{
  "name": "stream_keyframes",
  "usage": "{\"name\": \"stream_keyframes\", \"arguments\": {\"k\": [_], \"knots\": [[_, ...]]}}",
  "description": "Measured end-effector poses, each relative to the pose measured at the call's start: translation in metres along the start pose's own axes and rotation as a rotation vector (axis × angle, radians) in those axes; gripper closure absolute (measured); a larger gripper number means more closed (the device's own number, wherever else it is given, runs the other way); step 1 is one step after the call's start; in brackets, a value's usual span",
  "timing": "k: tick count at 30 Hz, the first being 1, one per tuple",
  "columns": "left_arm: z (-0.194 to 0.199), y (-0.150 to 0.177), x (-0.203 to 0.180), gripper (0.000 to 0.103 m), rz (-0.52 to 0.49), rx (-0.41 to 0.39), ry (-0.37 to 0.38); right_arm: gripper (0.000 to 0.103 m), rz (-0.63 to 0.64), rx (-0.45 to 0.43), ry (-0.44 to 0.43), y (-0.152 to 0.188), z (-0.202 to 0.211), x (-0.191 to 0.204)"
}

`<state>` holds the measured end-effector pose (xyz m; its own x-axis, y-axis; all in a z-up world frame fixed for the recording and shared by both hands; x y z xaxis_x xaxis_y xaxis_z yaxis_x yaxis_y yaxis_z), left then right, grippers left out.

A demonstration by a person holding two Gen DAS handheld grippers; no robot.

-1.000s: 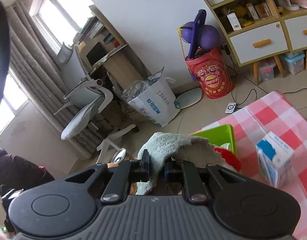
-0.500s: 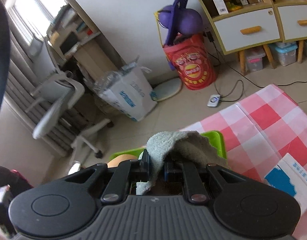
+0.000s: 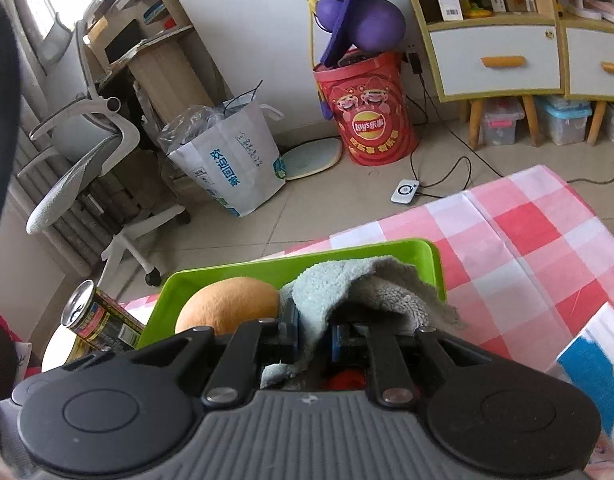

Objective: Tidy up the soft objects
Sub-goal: 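Carry the burger and green towel into the green tray and open both tools, then withdraw both tools from the tray toward the brown felt discs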

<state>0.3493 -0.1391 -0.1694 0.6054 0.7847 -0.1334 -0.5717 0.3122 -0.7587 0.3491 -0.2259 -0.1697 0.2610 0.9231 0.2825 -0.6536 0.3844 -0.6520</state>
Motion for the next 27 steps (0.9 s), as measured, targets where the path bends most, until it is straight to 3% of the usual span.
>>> {"name": "stream_keyframes", "arguments": {"k": [2,4,7,9,19,27], "knots": [[0.005,-0.001,-0.001,0.033,0.001,-0.005,-0.001,0.098,0.004,-0.002,-0.004,-0.003,0.006,0.001],[0.01,-0.002,-0.004,0.024,-0.005,-0.005,0.003,0.086,0.01,-0.005,0.0,-0.005,0.013,0.002],[0.02,-0.002,-0.01,0.022,-0.014,-0.008,-0.002,0.068,0.025,-0.022,0.01,-0.007,0.027,0.003],[0.028,-0.001,-0.012,0.021,-0.015,-0.009,-0.008,0.062,0.021,-0.038,0.011,-0.01,0.038,0.002],[0.086,0.0,-0.016,0.013,-0.008,-0.045,-0.057,0.049,0.01,-0.089,0.025,-0.016,0.104,-0.008],[0.135,0.028,-0.01,0.005,0.006,-0.037,-0.124,0.035,0.033,-0.108,0.034,0.003,0.156,-0.024]]}}
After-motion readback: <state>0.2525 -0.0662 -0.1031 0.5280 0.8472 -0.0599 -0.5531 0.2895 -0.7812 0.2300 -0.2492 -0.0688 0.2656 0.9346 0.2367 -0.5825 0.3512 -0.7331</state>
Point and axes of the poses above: each gripper's, at about its wrist camera, not at the fingertips, and z roughly against the way its jaws point, x to its left, y to its underside, the point moved 10 cm from there along -z, roughly the way its jaws point, and after that the axes turned 8 degrees about y, right-handed, at the moved point
